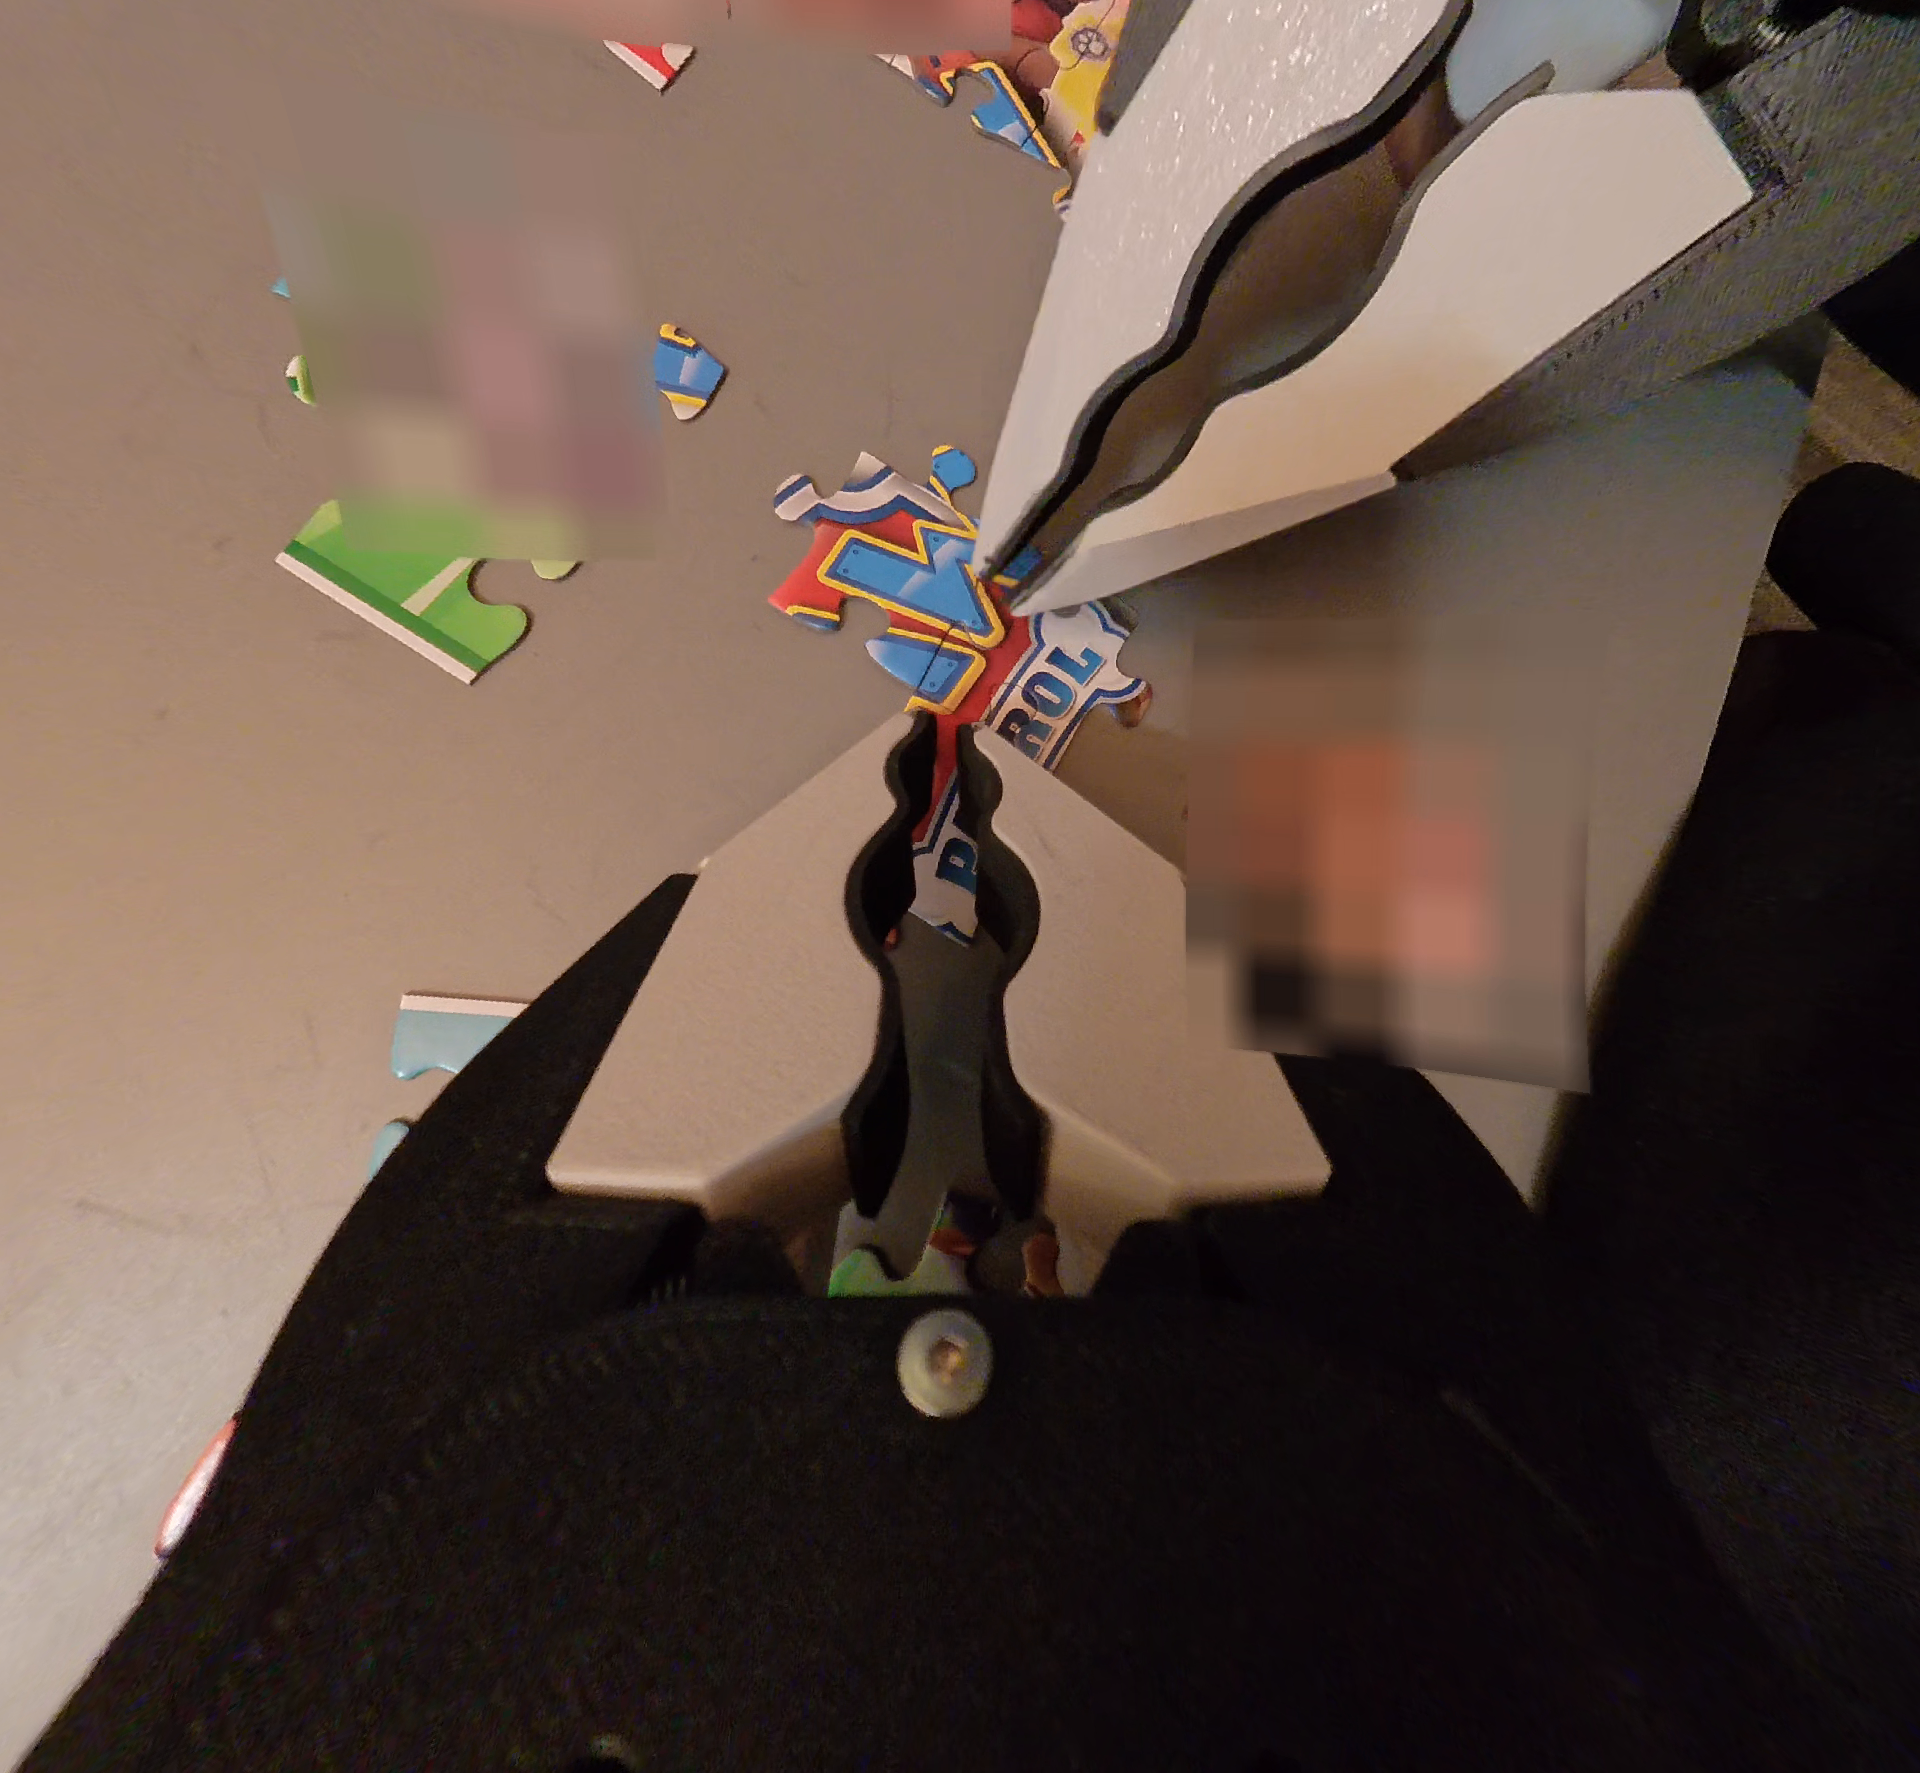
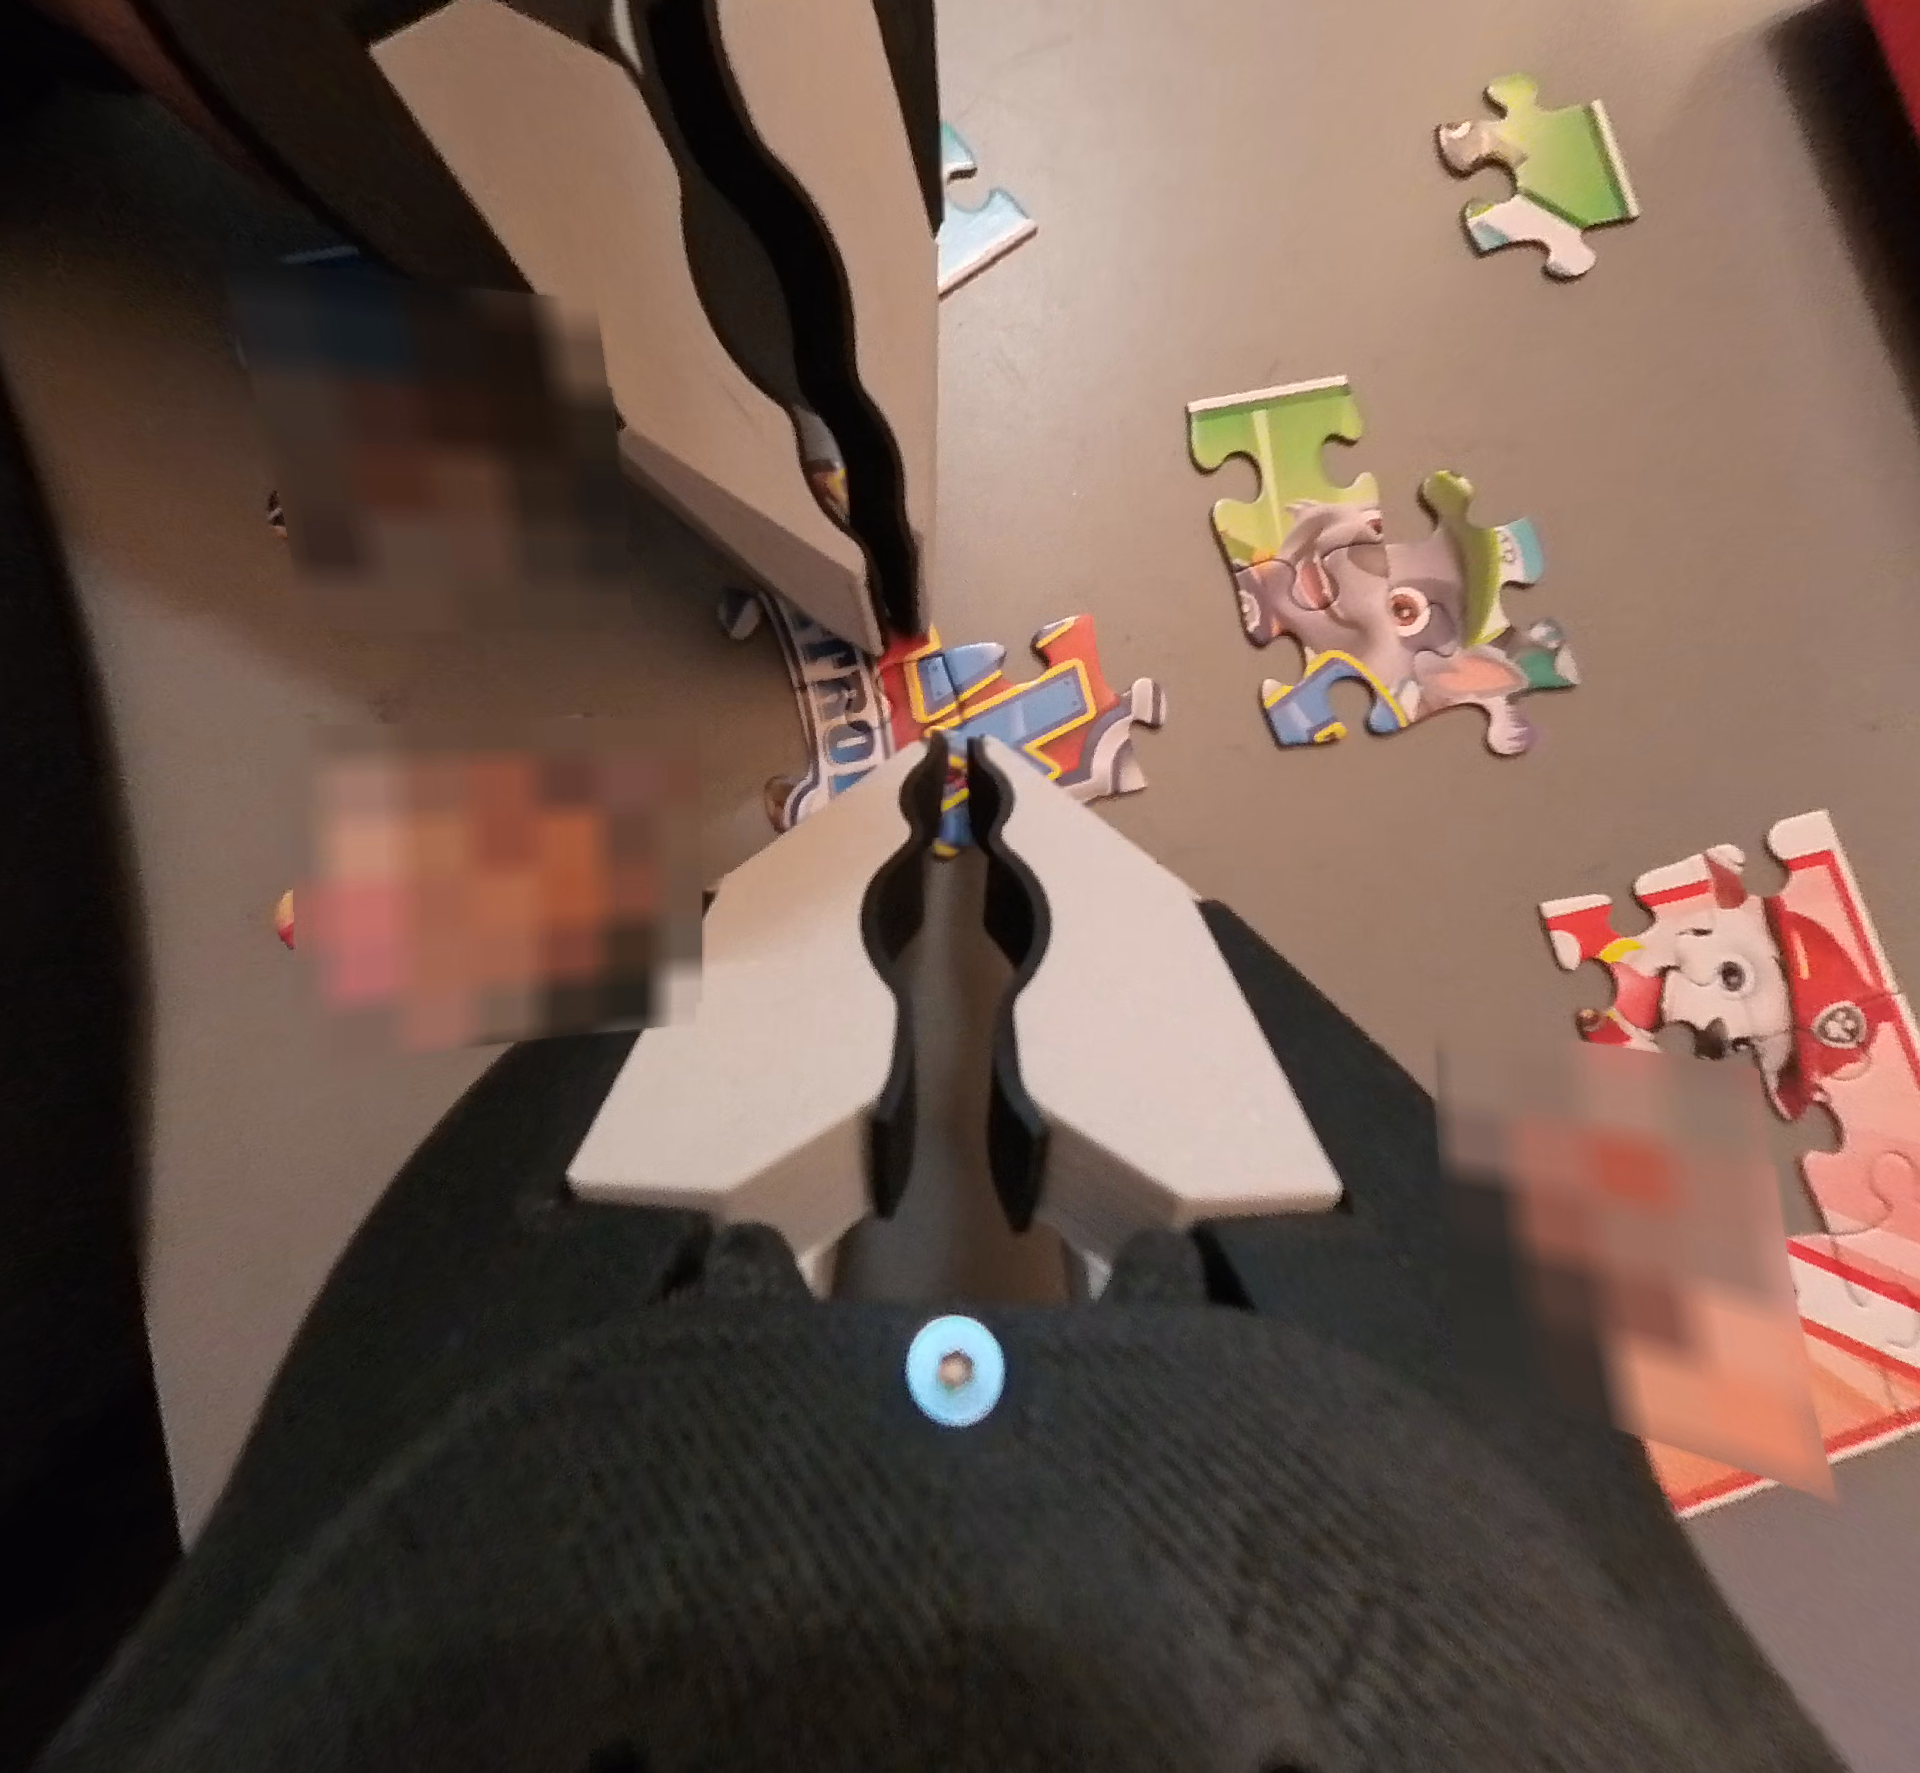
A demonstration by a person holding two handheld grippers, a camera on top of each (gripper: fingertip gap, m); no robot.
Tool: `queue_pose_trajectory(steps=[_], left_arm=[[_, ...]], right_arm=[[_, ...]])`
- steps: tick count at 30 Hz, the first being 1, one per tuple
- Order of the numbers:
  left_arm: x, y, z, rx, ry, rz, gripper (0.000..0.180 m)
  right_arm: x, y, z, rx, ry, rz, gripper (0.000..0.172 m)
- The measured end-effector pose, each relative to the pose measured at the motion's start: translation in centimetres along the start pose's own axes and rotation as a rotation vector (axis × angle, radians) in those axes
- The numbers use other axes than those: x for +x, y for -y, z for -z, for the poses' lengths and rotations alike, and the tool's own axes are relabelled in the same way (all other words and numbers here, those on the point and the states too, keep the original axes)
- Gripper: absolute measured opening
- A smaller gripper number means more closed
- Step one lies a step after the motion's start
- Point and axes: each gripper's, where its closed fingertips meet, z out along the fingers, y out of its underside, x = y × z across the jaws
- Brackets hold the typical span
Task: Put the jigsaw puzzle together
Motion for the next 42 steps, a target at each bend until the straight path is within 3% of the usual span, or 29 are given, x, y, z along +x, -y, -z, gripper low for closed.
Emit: queue_pose_trajectory(steps=[21,31,34,38,42], left_arm=[[0.0,0.1,0.0,0.002,-0.006,0.004,0.001],[0.1,0.2,-0.3,0.002,-0.009,0.003,0.001],[0.3,0.7,0.0,0.02,-0.01,-0.019,0.0],[-0.1,3.1,2.7,0.191,-0.006,0.026,0.0],[-2.9,2.4,4.5,0.213,0.059,0.097,0.0]], right_arm=[[0.4,-0.2,-0.3,-0.021,0.032,-0.017,0.0],[1.0,-1.0,0.0,-0.008,0.009,-0.124,0.0],[2.0,-0.4,1.2,0.05,-0.093,-0.125,0.0],[3.4,0.8,5.2,0.259,-0.194,-0.24,0.0],[3.8,-0.1,8.5,0.439,-0.257,-0.371,0.0]])
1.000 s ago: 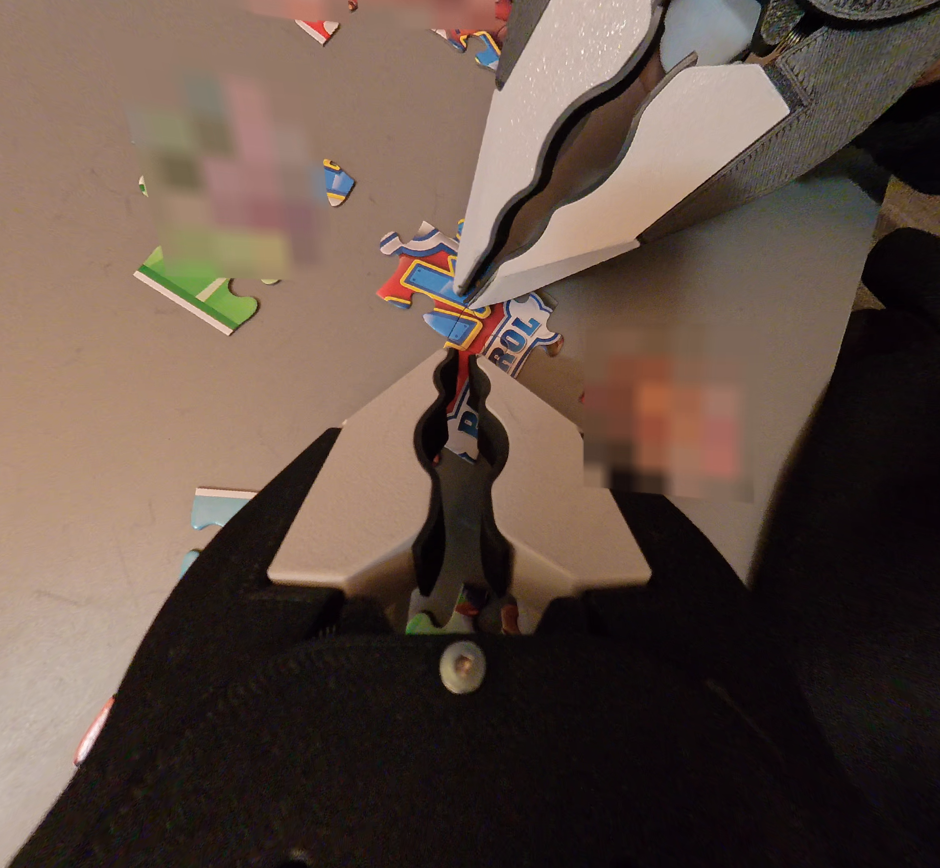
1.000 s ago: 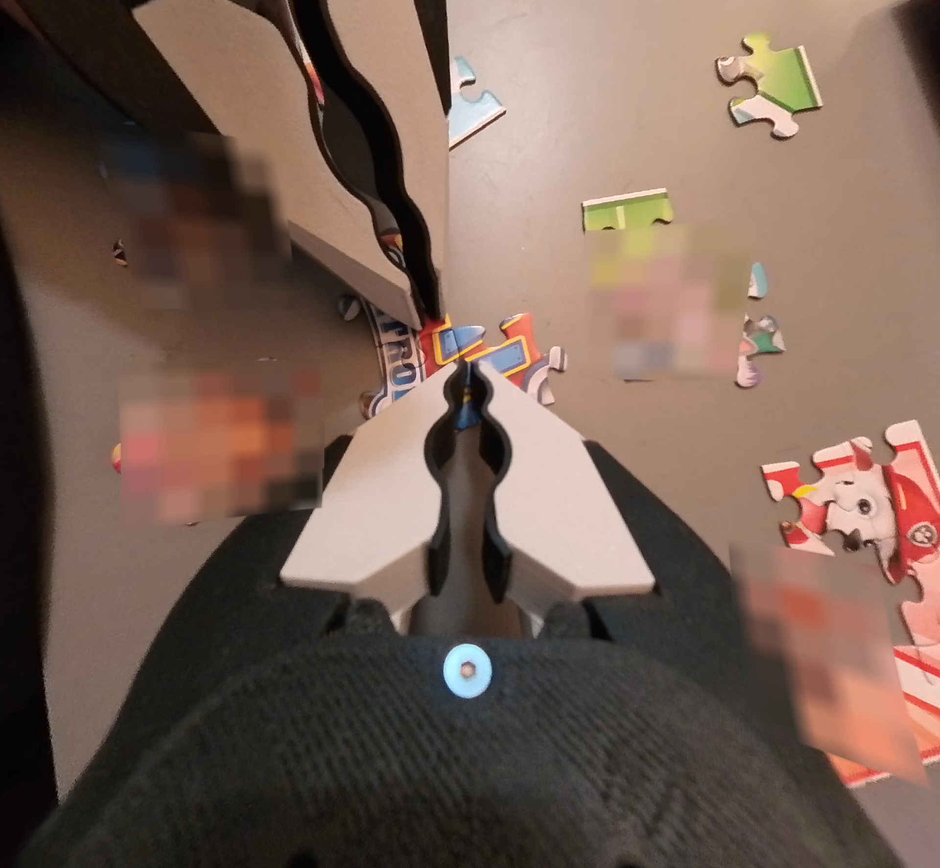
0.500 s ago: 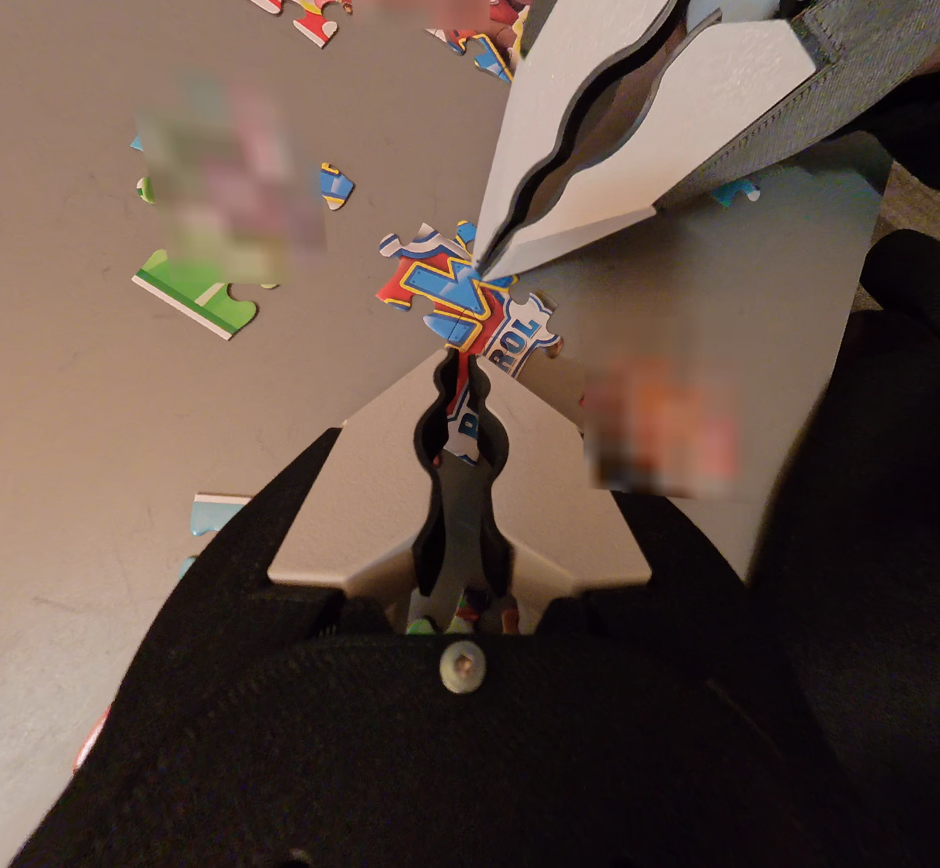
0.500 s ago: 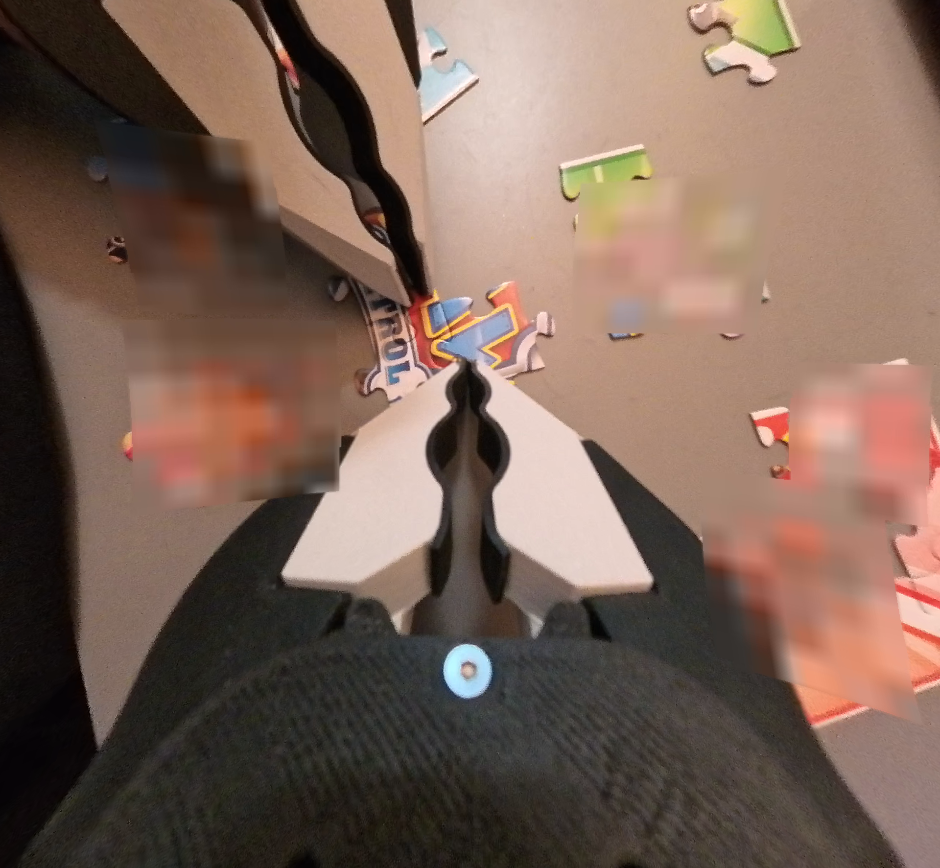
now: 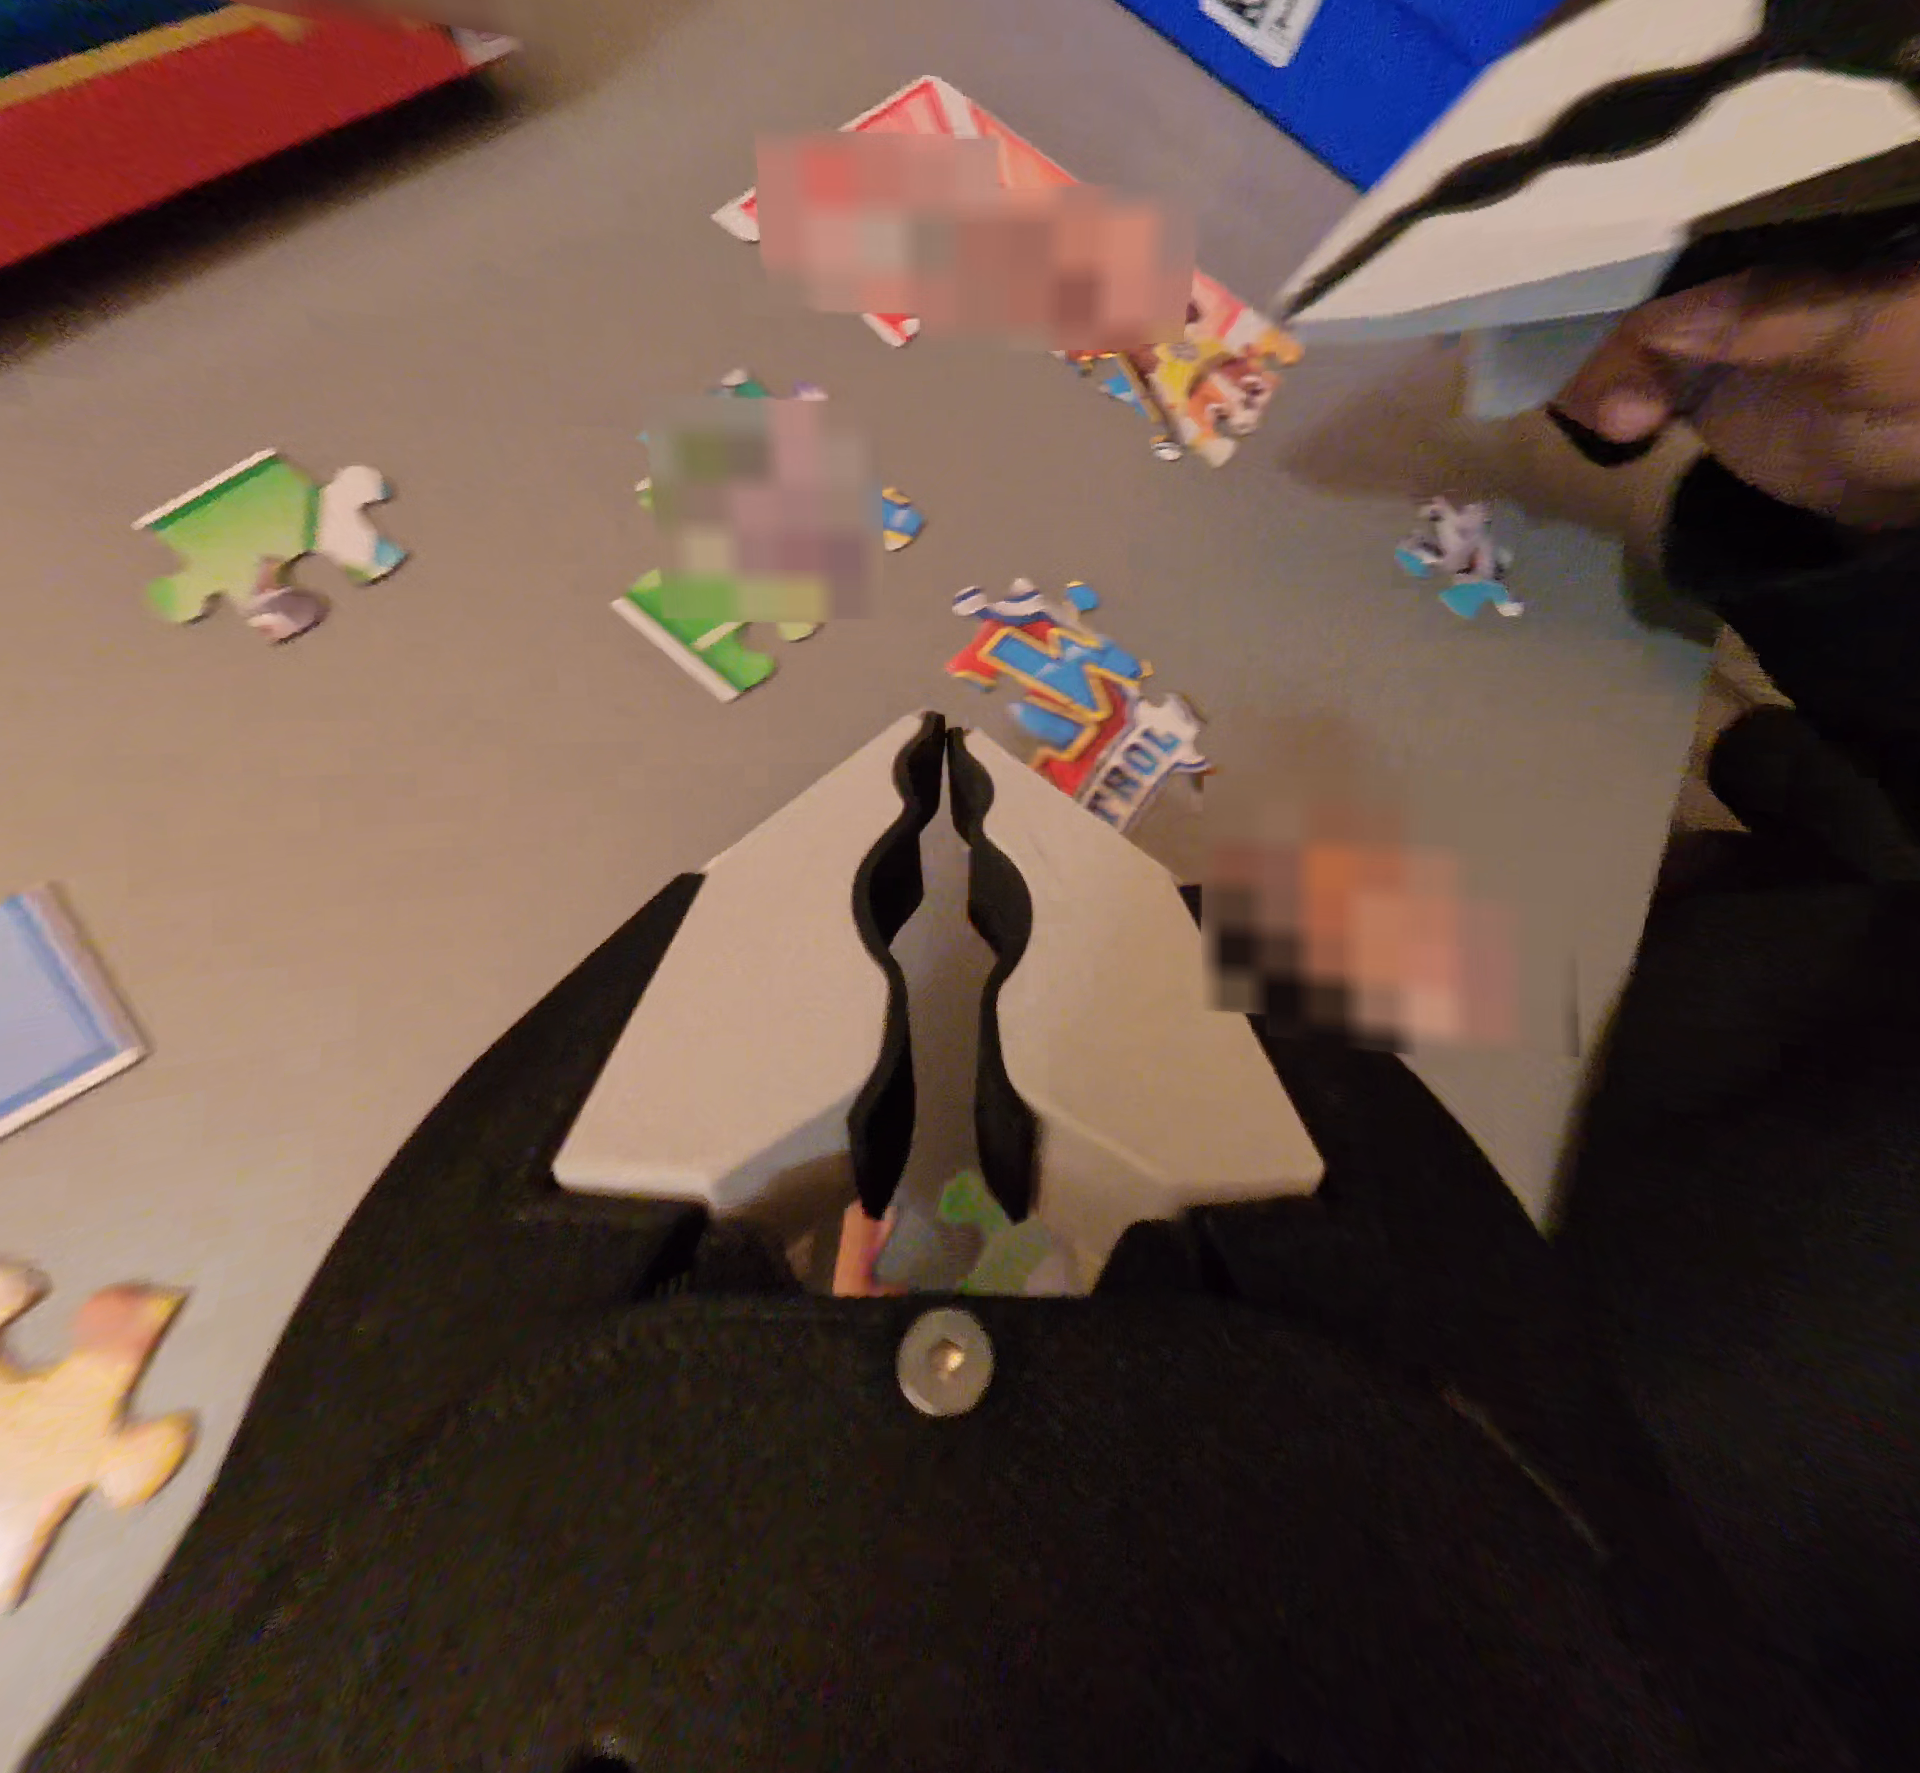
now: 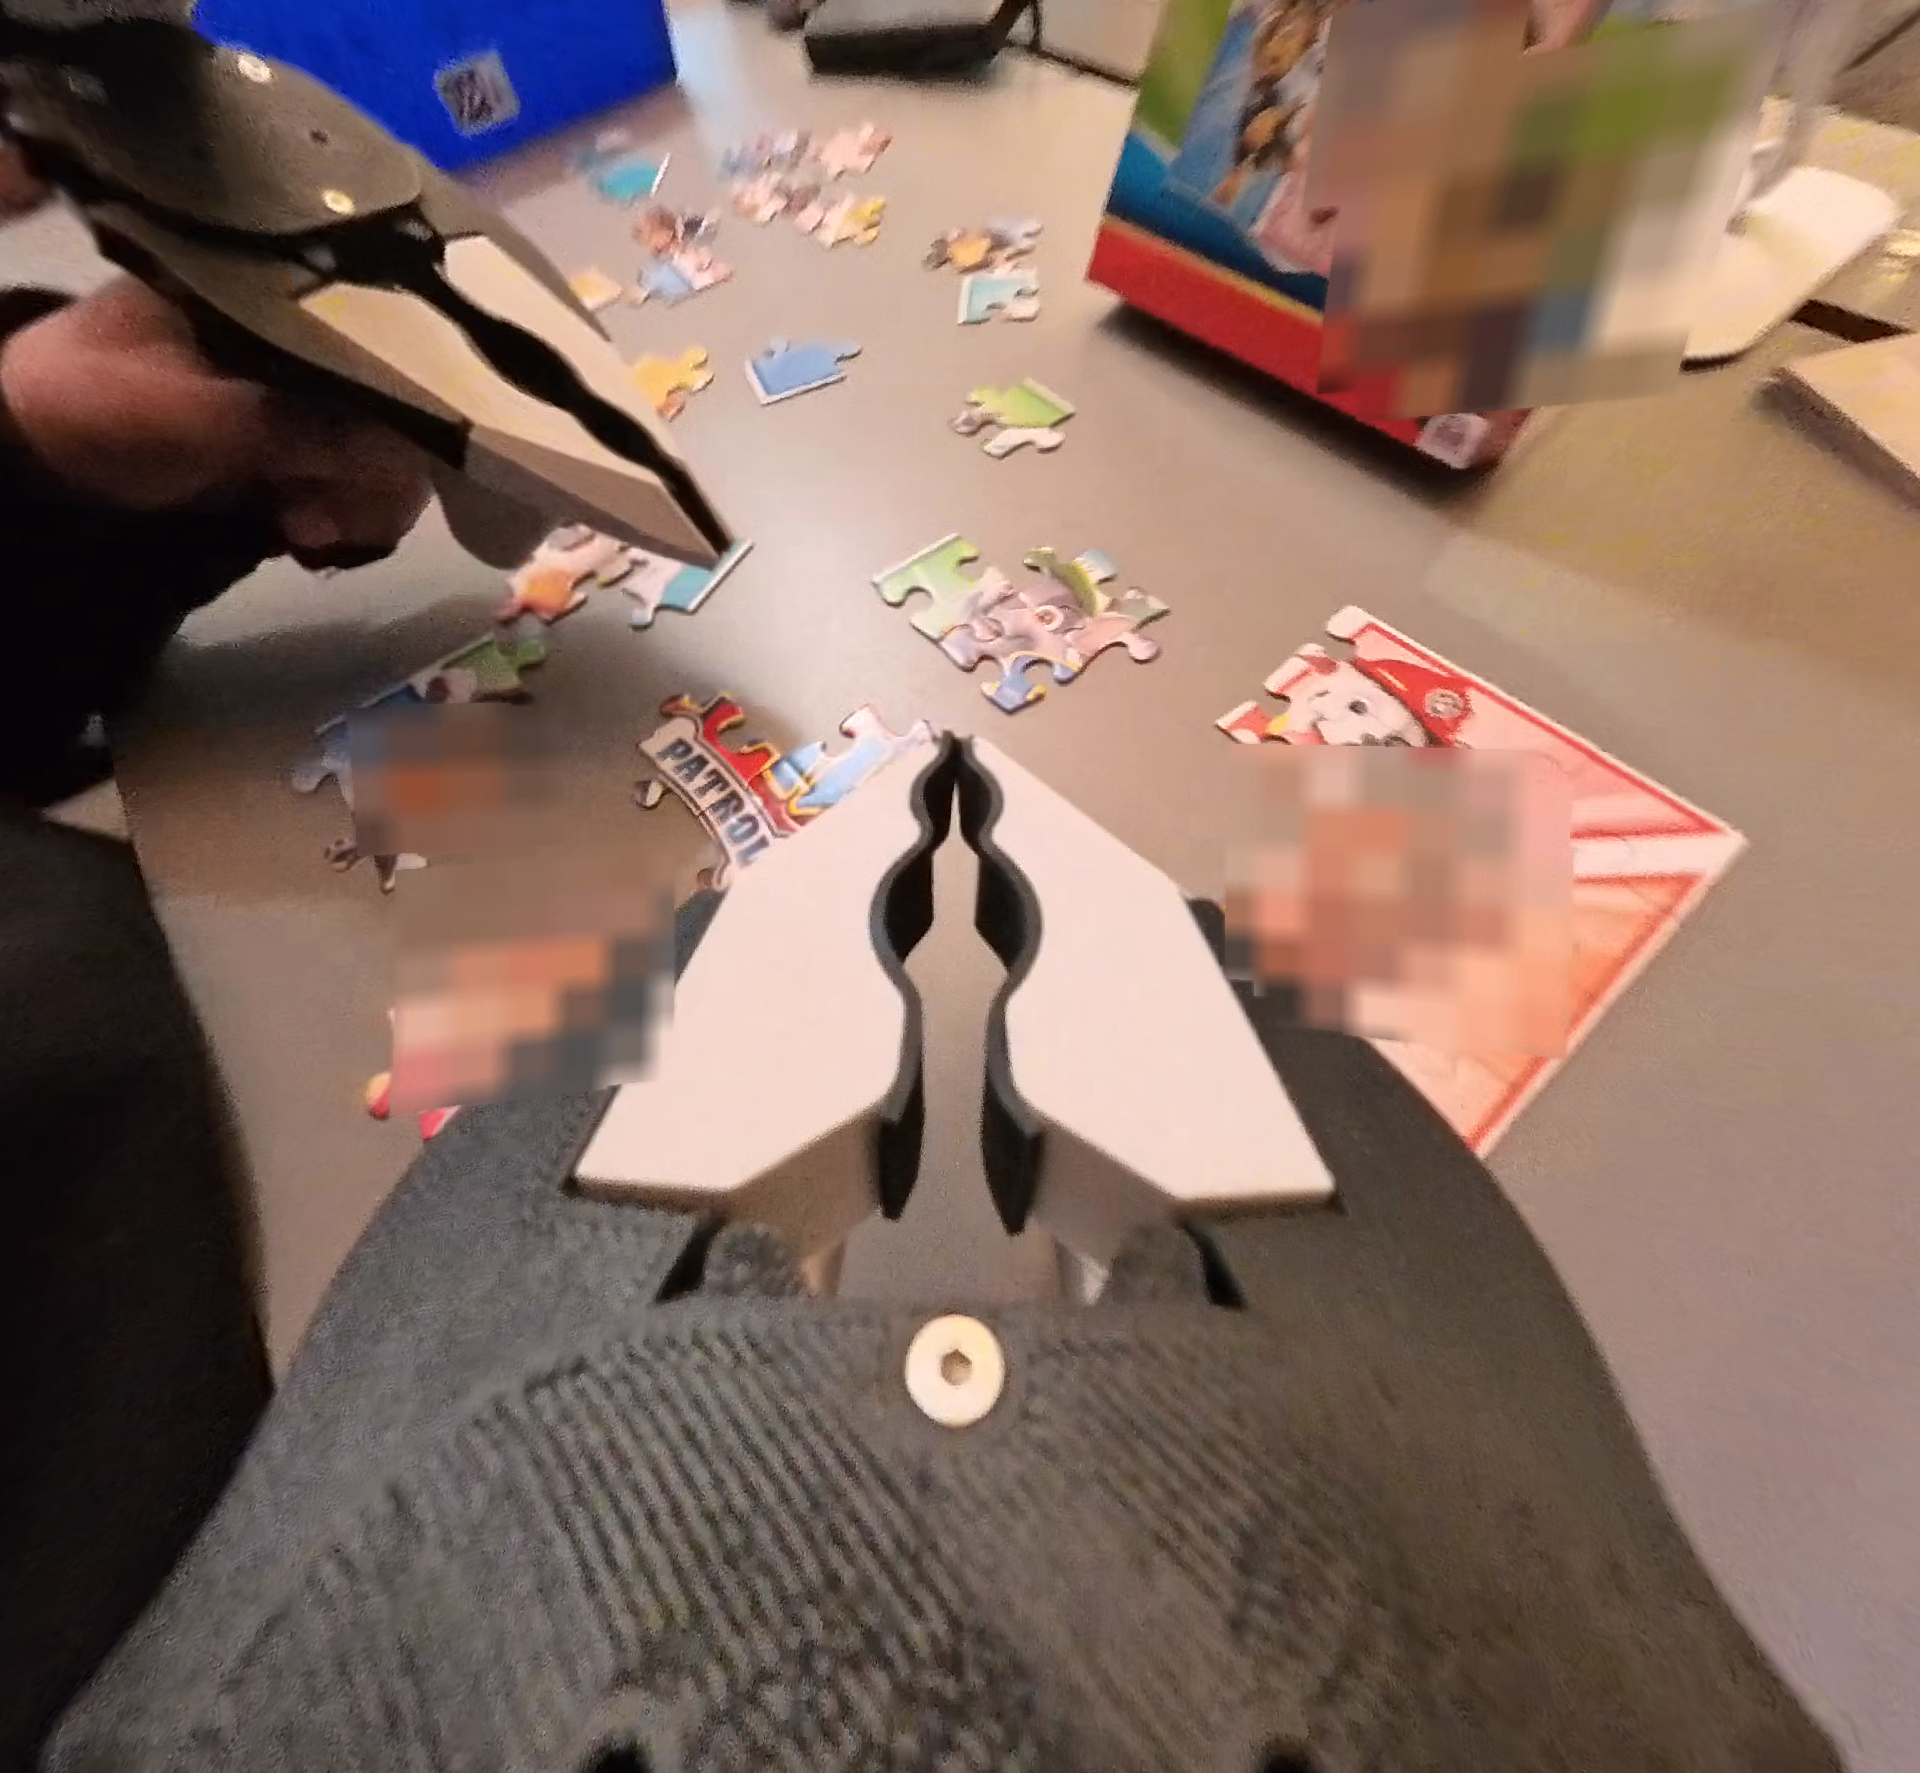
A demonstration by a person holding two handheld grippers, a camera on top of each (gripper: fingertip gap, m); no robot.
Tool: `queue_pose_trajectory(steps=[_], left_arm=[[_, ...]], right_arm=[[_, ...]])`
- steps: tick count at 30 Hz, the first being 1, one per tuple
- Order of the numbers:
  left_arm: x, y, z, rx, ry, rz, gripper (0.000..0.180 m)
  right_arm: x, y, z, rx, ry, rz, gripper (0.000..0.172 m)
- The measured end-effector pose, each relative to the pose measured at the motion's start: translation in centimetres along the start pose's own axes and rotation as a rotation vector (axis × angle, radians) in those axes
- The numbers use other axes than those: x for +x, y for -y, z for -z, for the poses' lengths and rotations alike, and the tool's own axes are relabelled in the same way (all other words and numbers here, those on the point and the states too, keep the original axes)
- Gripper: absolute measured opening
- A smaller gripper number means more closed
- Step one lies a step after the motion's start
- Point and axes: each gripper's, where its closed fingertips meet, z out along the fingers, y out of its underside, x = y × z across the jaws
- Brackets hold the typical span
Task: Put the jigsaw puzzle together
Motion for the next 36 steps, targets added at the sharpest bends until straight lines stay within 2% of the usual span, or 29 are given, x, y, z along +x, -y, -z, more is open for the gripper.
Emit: queue_pose_trajectory(steps=[3,6,10,13,18,22,25,31,36], left_arm=[[-2.2,0.6,1.7,0.075,0.085,0.023,0.0],[-3.2,1.7,3.6,0.199,0.106,0.099,0.0],[-1.9,2.0,5.3,0.255,0.03,0.145,0.0],[-0.8,2.3,6.9,0.294,0.046,0.119,0.0],[0.2,1.0,9.3,0.355,0.118,0.113,0.0],[-2.1,-0.7,8.8,0.278,0.221,0.058,0.0],[-4.6,-0.5,8.7,0.274,0.291,0.036,0.0],[-7.1,0.5,9.5,0.471,0.307,0.104,0.0],[-8.1,0.6,13.6,0.591,0.483,0.109,0.0]], right_arm=[[0.2,-0.6,1.9,0.064,-0.044,-0.06,0.0],[0.3,-1.1,3.3,0.104,-0.099,-0.05,0.0],[2.8,-0.7,4.2,0.1,-0.229,0.092,0.001],[4.5,0.1,4.3,0.091,-0.258,0.116,0.0],[6.6,3.6,5.5,0.404,-0.349,0.111,0.0],[7.9,2.7,5.5,0.352,-0.424,0.139,0.0],[8.3,2.0,6.1,0.337,-0.485,0.198,0.0],[8.4,0.6,5.6,0.279,-0.462,0.17,0.001],[9.0,-0.3,5.5,0.242,-0.484,0.143,0.005]])
